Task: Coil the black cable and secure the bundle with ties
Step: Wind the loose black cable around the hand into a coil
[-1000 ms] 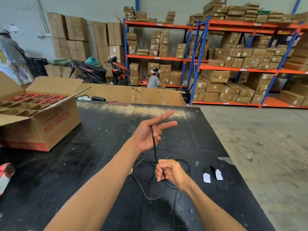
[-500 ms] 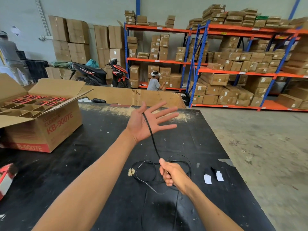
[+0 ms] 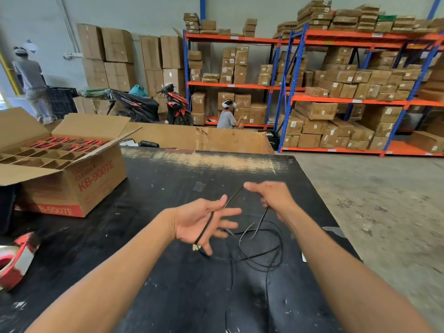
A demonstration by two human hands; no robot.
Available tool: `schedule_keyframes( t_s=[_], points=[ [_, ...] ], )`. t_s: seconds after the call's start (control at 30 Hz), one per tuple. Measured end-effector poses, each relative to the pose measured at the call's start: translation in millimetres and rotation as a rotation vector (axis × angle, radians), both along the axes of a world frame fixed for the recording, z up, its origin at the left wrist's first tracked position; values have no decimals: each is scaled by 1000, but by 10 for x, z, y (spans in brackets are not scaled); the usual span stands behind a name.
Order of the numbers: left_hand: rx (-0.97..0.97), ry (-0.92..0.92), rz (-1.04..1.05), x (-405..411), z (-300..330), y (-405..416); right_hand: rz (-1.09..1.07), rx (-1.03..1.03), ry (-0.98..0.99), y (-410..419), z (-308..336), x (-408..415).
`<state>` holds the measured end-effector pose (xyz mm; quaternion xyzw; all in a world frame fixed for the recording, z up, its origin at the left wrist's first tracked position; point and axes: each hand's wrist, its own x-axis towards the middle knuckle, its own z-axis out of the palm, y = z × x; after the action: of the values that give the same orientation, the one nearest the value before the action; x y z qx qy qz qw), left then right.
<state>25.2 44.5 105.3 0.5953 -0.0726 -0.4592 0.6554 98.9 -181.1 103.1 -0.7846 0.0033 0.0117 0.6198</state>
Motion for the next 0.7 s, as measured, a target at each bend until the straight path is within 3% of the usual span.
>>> schedule_keyframes(
  t_s=[0.13,0.27,0.53,0.7],
  points=[
    [-181,77,305,98,-155,359,131,86,-38,110,478,-19],
    [-448,2,403,261,-47,574,333,115,-55,165,432,-249],
    [-651,-192,374,449,346,372,671,90,135,284,-485,-752],
    [-699,-196,236,333,454,115,529,-3,159,264,-683,-779]
  ],
)
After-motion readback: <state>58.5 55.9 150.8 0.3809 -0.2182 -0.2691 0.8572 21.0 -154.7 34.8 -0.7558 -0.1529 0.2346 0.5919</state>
